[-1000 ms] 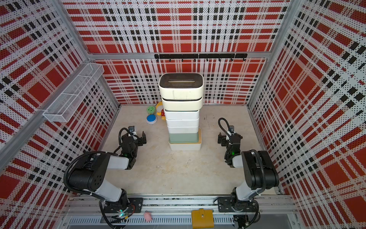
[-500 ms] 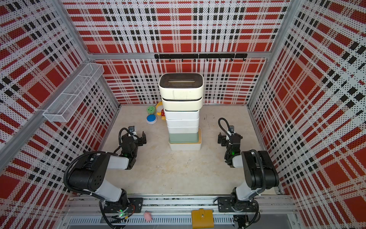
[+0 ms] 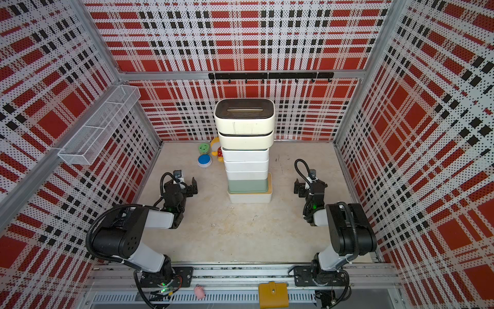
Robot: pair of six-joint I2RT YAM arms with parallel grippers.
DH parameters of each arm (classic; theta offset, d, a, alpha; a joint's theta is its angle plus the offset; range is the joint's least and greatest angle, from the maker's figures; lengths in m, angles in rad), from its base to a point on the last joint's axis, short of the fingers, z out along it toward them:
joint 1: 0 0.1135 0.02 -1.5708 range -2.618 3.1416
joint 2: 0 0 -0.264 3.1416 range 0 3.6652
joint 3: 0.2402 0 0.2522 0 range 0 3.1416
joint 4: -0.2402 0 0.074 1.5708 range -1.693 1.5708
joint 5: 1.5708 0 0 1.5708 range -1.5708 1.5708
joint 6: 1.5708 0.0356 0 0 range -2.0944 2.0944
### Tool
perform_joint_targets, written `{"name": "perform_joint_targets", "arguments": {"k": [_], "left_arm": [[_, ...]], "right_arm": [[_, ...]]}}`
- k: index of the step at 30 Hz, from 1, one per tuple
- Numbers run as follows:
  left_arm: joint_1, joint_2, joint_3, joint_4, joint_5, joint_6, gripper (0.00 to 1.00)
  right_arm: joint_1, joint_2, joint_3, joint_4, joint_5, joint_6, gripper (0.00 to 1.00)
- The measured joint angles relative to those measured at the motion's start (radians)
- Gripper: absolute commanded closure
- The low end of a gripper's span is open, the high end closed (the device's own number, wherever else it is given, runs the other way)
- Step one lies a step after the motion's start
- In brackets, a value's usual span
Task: Stack the tissue boxes
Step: Reset both arms
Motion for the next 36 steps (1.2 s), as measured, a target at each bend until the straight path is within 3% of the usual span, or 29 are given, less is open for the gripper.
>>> {"name": "perform_joint_targets", "arguments": {"k": [36], "left_arm": [[0.0,0.0,0.0,0.0,0.0,0.0,0.01]], "right_arm": [[-0.019,0.0,0.002,-0.008,-0.021,0.001,0.0]]}}
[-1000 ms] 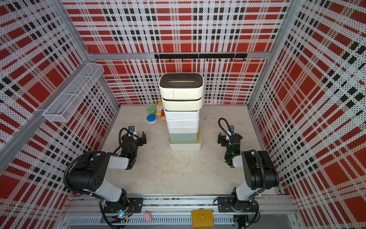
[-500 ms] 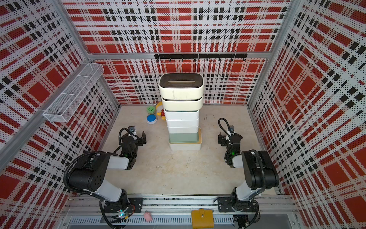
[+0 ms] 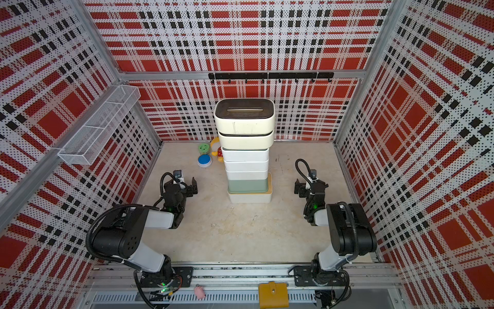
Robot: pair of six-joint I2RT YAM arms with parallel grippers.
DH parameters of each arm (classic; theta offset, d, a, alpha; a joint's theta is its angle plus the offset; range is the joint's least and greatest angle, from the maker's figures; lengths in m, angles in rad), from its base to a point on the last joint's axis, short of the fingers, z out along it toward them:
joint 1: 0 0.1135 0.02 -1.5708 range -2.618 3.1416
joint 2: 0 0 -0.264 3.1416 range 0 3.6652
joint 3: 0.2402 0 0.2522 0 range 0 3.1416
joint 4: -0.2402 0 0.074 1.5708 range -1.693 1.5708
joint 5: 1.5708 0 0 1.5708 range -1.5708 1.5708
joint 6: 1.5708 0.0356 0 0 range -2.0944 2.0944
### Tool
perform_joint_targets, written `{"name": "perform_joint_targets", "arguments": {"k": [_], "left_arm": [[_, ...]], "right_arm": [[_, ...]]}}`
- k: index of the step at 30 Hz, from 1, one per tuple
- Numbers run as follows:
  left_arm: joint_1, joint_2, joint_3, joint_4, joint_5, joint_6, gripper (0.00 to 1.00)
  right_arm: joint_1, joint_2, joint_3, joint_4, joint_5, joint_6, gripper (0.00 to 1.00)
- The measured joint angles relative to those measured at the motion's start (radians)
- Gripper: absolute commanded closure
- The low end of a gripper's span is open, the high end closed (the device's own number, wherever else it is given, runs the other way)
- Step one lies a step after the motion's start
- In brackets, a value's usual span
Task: Stack the tissue boxes
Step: Reset both arms
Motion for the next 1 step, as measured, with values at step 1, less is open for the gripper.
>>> {"name": "perform_joint_targets", "arguments": {"k": [1], "left_arm": [[0.0,0.0,0.0,0.0,0.0,0.0,0.01]], "right_arm": [[-0.001,0.0,0.0,0.002,-0.003,0.0,0.0]]}}
